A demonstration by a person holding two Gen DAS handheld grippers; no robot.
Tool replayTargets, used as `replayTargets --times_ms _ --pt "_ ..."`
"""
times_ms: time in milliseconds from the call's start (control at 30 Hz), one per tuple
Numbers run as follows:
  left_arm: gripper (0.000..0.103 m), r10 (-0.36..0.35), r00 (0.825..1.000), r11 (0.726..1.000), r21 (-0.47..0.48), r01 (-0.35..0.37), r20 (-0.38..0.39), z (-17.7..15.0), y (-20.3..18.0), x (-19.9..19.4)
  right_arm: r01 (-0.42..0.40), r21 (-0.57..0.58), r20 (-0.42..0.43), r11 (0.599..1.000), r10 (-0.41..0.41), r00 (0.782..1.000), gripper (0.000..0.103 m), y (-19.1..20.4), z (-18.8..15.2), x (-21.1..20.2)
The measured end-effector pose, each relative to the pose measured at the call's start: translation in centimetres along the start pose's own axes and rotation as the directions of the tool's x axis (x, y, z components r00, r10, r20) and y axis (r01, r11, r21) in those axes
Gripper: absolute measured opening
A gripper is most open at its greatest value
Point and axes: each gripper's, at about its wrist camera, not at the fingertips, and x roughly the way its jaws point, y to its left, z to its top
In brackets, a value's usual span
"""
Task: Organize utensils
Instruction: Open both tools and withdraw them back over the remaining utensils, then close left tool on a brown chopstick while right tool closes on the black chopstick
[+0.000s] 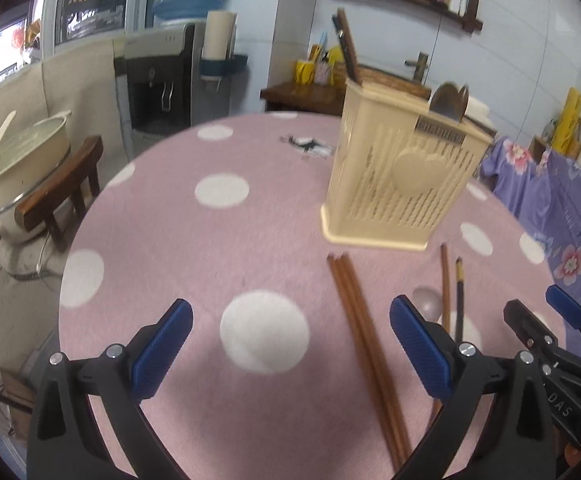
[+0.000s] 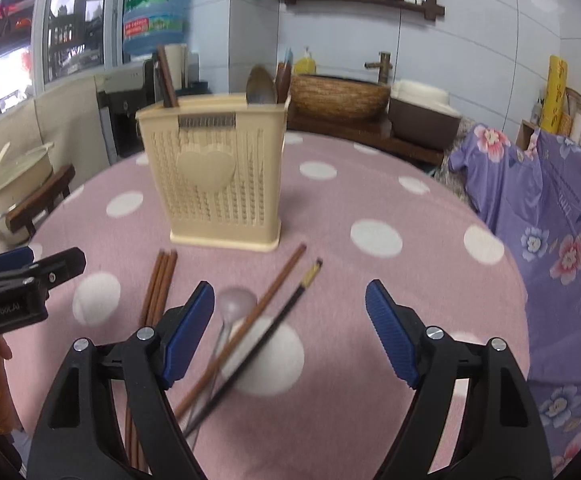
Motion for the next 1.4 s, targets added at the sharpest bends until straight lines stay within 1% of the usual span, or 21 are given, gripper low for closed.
replayTargets --times_ms 100,167,233,333,400,567,667,767,867,933,1000,1100,1133,1200,1300,1367,1400 --pt "0.098 0.020 1.000 1.000 -0.019 -0.021 -0.022 -1.4 0.9 0.0 0.007 -0.004 -0.035 1.000 -0.007 0.999 0.078 0.2 -1.7 0.3" --pt "0.096 0.066 0.998 0.998 0.006 -0.065 -0.022 -2.1 1.2 -0.2 0.012 -0.009 -0.057 1.000 -0.012 0.998 0.078 0.3 -2.6 0.5" --pt "0.093 0.093 0.995 0.995 0.041 -0.091 -0.025 -2.7 1.1 -0.2 0.017 -0.014 -0.079 1.000 -0.018 0.997 0.078 0.4 -3.4 0.6" --pt "0.089 0.082 0.995 0.995 0.060 -0.078 -0.061 -3.5 1.1 0.2 0.009 -0.021 -0.111 1.000 -0.011 0.994 0.078 0.8 -3.9 1.1" --pt "0.087 0.071 0.995 0.996 0.061 -0.066 -0.074 -3.7 0.9 0.4 0.005 -0.028 -0.118 1.000 -0.008 0.993 0.078 1.1 -3.8 1.3" --pt "0.086 0.051 0.996 0.996 0.082 -0.045 -0.077 -3.8 -0.1 0.5 0.001 -0.075 -0.148 0.997 -0.012 0.989 0.078 2.3 -3.9 1.9" --pt "0.086 0.045 0.996 0.996 0.085 -0.038 -0.080 -3.9 -0.5 0.6 -0.025 -0.046 -0.140 0.999 0.018 0.990 0.078 2.2 -3.6 1.7" --pt "0.086 0.048 0.996 0.995 0.088 -0.041 -0.076 -3.8 -0.6 0.6 -0.023 -0.047 -0.135 0.999 0.016 0.991 0.078 1.8 -2.6 2.1" --pt "0.085 0.045 0.996 0.995 0.088 -0.038 -0.074 -3.8 -0.9 0.7 -0.026 -0.001 -0.167 1.000 0.026 0.986 0.077 0.8 -1.6 3.5" --pt "0.085 0.038 0.996 0.995 0.093 -0.030 -0.079 -3.8 -1.2 0.8 -0.027 0.026 -0.200 0.999 0.032 0.979 0.074 0.5 -1.4 4.4" --pt "0.085 0.043 0.996 0.993 0.112 -0.034 -0.080 -3.8 -1.7 1.0 -0.025 0.037 -0.199 0.999 0.032 0.980 0.073 0.5 -1.5 4.4" --pt "0.085 0.032 0.995 0.992 0.125 -0.020 -0.092 -4.0 -2.4 1.3 -0.056 0.038 -0.199 0.998 0.063 0.978 0.073 1.2 -1.8 4.3" --pt "0.085 0.028 0.995 0.991 0.130 -0.016 -0.094 -4.0 -2.7 1.5 -0.056 0.023 -0.199 0.998 0.059 0.978 0.073 1.5 -1.9 4.3" --pt "0.081 0.028 0.995 0.989 0.145 -0.013 -0.096 -4.1 -3.4 1.7 -0.028 -0.003 -0.201 1.000 0.027 0.979 0.071 1.8 -2.1 4.4" --pt "0.081 0.017 0.994 0.988 0.155 0.001 -0.112 -4.3 -3.9 2.2 -0.024 0.006 -0.202 1.000 0.024 0.979 0.071 0.9 -2.3 4.3" --pt "0.081 0.017 0.992 0.987 0.161 0.003 -0.124 -4.5 -4.1 2.6 0.007 -0.019 -0.209 1.000 -0.010 0.978 0.071 0.4 -2.3 4.4" --pt "0.081 0.030 0.992 0.986 0.164 -0.009 -0.125 -4.6 -4.2 2.9 0.017 -0.030 -0.214 0.999 -0.023 0.977 0.071 0.2 -2.4 4.5"
